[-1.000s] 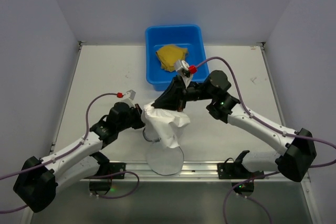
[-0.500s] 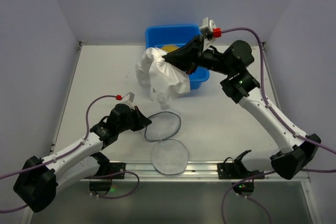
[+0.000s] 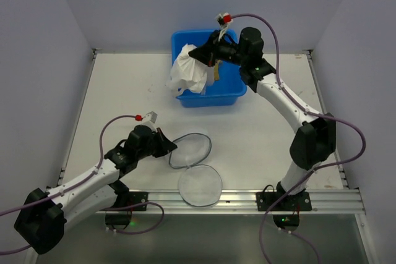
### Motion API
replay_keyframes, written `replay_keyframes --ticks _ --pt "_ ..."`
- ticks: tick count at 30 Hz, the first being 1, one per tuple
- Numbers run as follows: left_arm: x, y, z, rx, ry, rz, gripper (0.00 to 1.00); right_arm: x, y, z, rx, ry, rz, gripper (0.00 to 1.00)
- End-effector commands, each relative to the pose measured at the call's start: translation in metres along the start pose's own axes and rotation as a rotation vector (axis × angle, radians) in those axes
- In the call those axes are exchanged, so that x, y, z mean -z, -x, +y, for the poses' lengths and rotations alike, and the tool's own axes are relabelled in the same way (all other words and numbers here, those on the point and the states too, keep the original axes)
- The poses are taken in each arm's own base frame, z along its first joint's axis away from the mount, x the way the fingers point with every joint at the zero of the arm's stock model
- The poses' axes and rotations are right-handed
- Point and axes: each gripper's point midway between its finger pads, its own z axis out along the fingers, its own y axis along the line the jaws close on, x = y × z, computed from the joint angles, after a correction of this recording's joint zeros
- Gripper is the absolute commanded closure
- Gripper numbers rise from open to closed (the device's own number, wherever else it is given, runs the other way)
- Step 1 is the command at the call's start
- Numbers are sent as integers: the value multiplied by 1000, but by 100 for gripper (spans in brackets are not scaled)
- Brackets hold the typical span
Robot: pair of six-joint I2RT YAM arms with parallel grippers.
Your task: Unzip the laundry bag and remove the bra
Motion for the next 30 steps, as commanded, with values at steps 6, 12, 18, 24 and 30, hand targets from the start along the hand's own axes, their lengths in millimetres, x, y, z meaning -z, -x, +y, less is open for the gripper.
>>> replay_keyframes --ticks 6,12,18,24,30 --pt "4 -2 1 4 9 2 100 -8 -41 -129 -126 -347 -7 100" --pt "5 0 3 2 25 -7 100 27 -76 -206 -138 -746 43 100" --pt "0 1 3 -1 34 3 100 37 -96 -230 -163 -868 80 100" --pt "-3 4 -3 -2 22 5 100 14 -127 -226 -234 -788 213 74" --pt "-3 9 -7 -7 20 -4 100 18 -83 -171 -168 -675 164 26"
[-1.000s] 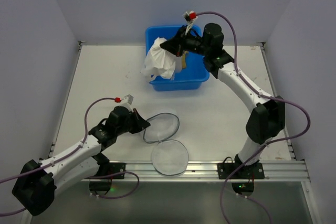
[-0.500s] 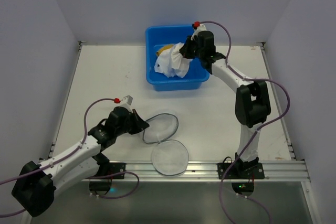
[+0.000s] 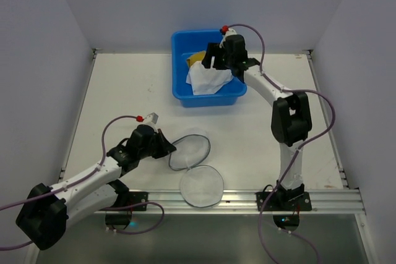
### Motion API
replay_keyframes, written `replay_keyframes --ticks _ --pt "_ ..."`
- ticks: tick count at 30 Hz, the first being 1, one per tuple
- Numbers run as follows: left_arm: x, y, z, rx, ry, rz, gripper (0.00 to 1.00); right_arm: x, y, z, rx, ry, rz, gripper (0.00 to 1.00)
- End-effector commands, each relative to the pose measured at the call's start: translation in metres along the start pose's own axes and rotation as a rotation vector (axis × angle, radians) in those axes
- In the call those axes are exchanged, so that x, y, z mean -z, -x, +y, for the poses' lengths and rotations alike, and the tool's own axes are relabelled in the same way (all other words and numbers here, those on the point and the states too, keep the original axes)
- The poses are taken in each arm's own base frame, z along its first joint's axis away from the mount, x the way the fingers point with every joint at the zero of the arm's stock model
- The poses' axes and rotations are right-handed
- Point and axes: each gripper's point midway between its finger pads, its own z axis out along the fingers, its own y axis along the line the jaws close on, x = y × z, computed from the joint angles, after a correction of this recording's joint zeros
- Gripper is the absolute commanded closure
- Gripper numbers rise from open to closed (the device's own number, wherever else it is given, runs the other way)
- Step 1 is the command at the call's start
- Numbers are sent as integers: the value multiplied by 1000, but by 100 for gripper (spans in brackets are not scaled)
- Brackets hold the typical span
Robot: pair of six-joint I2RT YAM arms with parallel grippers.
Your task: Unzip the laundry bag and remove the bra
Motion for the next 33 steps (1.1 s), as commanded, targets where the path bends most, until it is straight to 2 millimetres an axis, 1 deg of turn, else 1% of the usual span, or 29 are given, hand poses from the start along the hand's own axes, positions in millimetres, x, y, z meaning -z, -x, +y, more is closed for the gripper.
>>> replay_keyframes --ticks 1,2,3,4,5,6,7,8,9,10,11,12,13,14,15,16,17,18,20,21,24,26,27,29,30,31,32,33 --pt "2 19 -22 -14 -45 -48 100 76 58 53 65 119 -129 20" --pt "2 20 -23 -14 -47 -52 100 90 61 57 71 125 -141 17" --pt "2 21 -24 -14 -47 -56 100 98 47 55 69 124 -116 16" --pt "2 24 -26 -13 -52 -64 100 129 59 69 76 152 -158 13" --pt "2 25 -27 -12 -53 -66 100 142 53 73 72 164 -152 11" --pt "2 26 -29 -12 -58 -71 100 146 25 70 70 161 -99 10" --pt "1 28 -29 -11 -54 -75 100 157 9 80 78 184 -73 7" --pt "1 31 -32 -13 -58 -81 100 180 5 89 87 211 -83 7" --pt "1 32 -33 -13 -57 -82 100 183 -32 85 90 210 -9 6" --pt "0 34 -32 -16 -49 -87 100 193 -55 99 107 244 31 5" --pt "0 36 -34 -20 -50 -93 100 213 -65 105 110 273 28 5" --pt "0 38 -35 -19 -47 -96 100 216 -105 99 100 273 112 5" --pt "-2 38 -33 -22 -38 -93 100 227 -131 103 101 286 174 5" --pt "-3 38 -34 -23 -39 -94 100 243 -141 105 85 308 184 5" --pt "-4 39 -35 -23 -36 -93 100 249 -180 96 55 301 272 5" --pt "-5 41 -33 -24 -26 -100 100 258 -196 92 34 301 316 5" --pt "-6 41 -31 -23 -16 -102 100 265 -224 82 -7 283 386 5" --pt "-6 43 -32 -23 -14 -105 100 275 -231 80 -21 293 393 5" --pt "-9 42 -32 -20 -10 -101 100 288 -256 77 -47 314 472 5" --pt "-10 44 -33 -20 -11 -102 100 293 -272 71 -56 306 516 4" --pt "-13 45 -33 -17 0 -96 100 305 -301 66 -64 320 622 5" --pt "-15 50 -32 -13 18 -115 100 309 -310 68 -69 347 657 5" --pt "-16 51 -32 -11 21 -119 100 312 -319 68 -78 361 690 6" --pt "-16 55 -33 -6 29 -129 100 311 -331 64 -83 351 736 7" --pt "-17 55 -33 -5 33 -130 100 311 -336 64 -87 355 758 8" --pt "-17 57 -33 -2 36 -136 100 311 -339 67 -93 382 769 9" --pt "-17 59 -34 0 37 -142 100 311 -347 66 -117 375 791 11" --pt "-18 60 -34 2 38 -146 100 312 -350 68 -122 387 799 14"
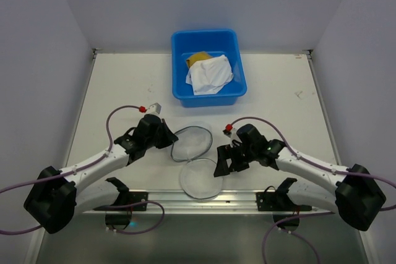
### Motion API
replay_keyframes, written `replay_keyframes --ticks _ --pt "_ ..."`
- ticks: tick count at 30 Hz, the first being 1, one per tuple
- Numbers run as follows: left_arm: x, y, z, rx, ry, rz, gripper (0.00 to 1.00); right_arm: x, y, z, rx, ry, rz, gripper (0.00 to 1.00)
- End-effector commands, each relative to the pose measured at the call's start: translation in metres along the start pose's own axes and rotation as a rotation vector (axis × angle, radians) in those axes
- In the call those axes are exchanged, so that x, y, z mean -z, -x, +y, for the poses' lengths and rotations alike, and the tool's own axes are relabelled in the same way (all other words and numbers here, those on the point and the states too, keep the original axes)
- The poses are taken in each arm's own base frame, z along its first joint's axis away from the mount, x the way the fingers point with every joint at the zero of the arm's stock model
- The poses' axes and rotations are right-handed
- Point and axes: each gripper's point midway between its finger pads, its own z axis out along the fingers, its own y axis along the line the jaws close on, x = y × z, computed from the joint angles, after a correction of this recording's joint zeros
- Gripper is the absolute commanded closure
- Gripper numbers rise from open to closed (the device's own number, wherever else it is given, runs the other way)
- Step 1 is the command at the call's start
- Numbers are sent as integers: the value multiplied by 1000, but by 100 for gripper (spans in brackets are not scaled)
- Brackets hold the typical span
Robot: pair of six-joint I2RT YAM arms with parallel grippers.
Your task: Unzip the laundry bag and remove the bra
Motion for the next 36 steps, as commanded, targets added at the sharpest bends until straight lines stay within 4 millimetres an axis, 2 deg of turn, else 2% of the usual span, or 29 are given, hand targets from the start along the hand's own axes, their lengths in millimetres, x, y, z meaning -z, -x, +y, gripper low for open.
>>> replay_keyframes --ticks 1,5,6,8,9,11,12,13,14,16,21,22,23,25,26,28,29,31,32,33,34,35,36 --pt "0 26 -18 10 -26 -92 100 -10 -13 14 -27 103 54 16" --pt "0 29 -17 21 -13 -104 100 -22 -23 11 -40 93 114 24" --pt "0 30 -16 24 -8 -108 100 -25 -25 13 -37 98 127 34" --pt "1 30 -15 28 -3 -112 100 -28 -23 15 -34 102 131 43" --pt "2 30 -14 29 2 -116 100 -31 -25 14 -39 95 145 54" --pt "2 28 -10 30 13 -113 100 -33 -22 14 -39 91 139 65" --pt "4 27 -6 30 22 -114 100 -33 -22 13 -40 81 141 75" --pt "4 26 -4 30 25 -113 100 -32 -21 11 -39 64 134 80" --pt "5 24 -1 31 33 -112 100 -32 -13 6 -35 21 103 91" --pt "8 20 6 31 49 -109 100 -24 -11 1 -35 -34 83 100" --pt "15 6 20 39 60 -86 100 8 32 -11 17 -222 -87 100" --pt "15 3 21 45 59 -77 100 17 36 -21 21 -290 -109 100" --pt "15 -2 24 45 58 -62 99 26 49 -17 47 -307 -141 100" --pt "16 -10 21 51 26 -27 98 40 60 -26 59 -394 -164 100" --pt "16 -15 21 52 15 -9 98 49 74 -22 85 -412 -192 100" --pt "16 -23 9 76 -51 24 98 61 83 -28 119 -478 -201 100" --pt "15 -29 9 82 -67 41 98 66 96 -22 128 -490 -217 100" --pt "13 -32 -1 104 -112 53 98 74 101 -25 138 -537 -196 100" --pt "12 -36 -5 98 -124 65 98 79 114 -19 154 -549 -203 100" --pt "9 -38 -6 100 -116 70 98 82 118 -14 162 -544 -204 100" --pt "8 -35 -14 96 -141 56 98 82 122 -8 166 -524 -203 100" --pt "7 -40 -18 83 -150 65 98 83 129 11 184 -452 -207 100" --pt "2 -42 -20 84 -149 70 98 80 133 18 185 -424 -200 100"
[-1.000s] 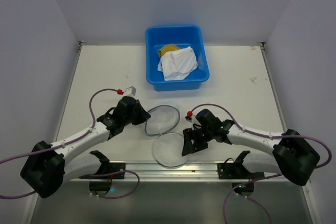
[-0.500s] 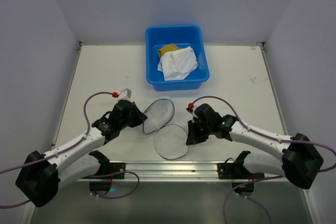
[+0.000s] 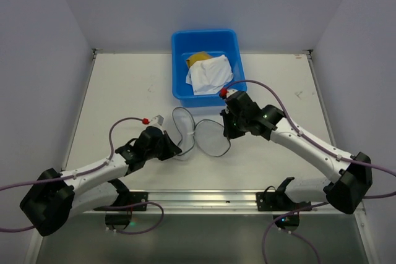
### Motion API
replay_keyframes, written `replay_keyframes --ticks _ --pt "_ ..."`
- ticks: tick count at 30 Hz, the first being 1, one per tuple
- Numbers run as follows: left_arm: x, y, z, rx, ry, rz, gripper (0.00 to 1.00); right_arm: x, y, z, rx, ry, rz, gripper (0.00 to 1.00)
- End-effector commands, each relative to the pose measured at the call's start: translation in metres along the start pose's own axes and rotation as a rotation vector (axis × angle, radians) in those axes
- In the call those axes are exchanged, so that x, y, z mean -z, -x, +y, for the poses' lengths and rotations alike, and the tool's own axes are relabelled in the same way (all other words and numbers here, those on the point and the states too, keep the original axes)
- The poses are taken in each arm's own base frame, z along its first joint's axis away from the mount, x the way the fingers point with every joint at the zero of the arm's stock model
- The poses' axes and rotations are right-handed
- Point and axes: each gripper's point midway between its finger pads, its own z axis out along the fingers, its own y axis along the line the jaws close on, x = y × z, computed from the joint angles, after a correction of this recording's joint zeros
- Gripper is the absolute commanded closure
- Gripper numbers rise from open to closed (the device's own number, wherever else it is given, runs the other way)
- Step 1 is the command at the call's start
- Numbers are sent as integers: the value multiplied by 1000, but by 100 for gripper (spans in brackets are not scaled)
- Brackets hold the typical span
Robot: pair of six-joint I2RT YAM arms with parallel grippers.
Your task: Unzip the laundry bag and remove the bra
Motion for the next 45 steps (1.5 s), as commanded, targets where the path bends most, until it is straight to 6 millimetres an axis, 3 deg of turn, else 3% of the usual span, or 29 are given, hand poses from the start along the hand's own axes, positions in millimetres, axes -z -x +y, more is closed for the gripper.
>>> replay_keyframes --ticks 1,2,6,10,14,15,16,17,20,25,32,34,39,45 --pt "-8 -2 -32 11 -109 4 97 17 22 15 51 55 -11 100" --pt "-10 -5 -33 8 -115 17 98 21 34 23 50 84 -33 100" --pt "-19 -13 -33 17 -122 43 98 19 49 69 59 295 -8 100" --pt "-14 -10 -35 11 -128 28 94 1 59 74 63 284 16 100" --pt "7 7 -43 -16 -138 -45 62 -14 56 61 69 206 21 100" --pt "11 10 -29 -23 -75 -66 57 -15 56 58 72 196 18 100" --pt "17 14 -29 -25 -72 -86 46 -17 54 52 80 168 16 100" --pt "27 25 -33 -22 -88 -141 41 -17 53 49 84 152 15 100" --pt "42 29 -27 -14 -83 -176 31 -17 51 37 103 97 12 100" --pt "58 40 -16 -7 -32 -245 29 -14 48 29 128 73 0 100" --pt "54 64 25 29 112 -386 30 -9 43 20 164 44 -6 100" --pt "50 74 37 51 153 -410 30 -5 41 17 178 42 -15 100" --pt "39 100 44 36 163 -433 30 4 37 13 202 43 -30 100" --pt "14 104 45 5 167 -373 30 10 36 11 209 46 -44 100"
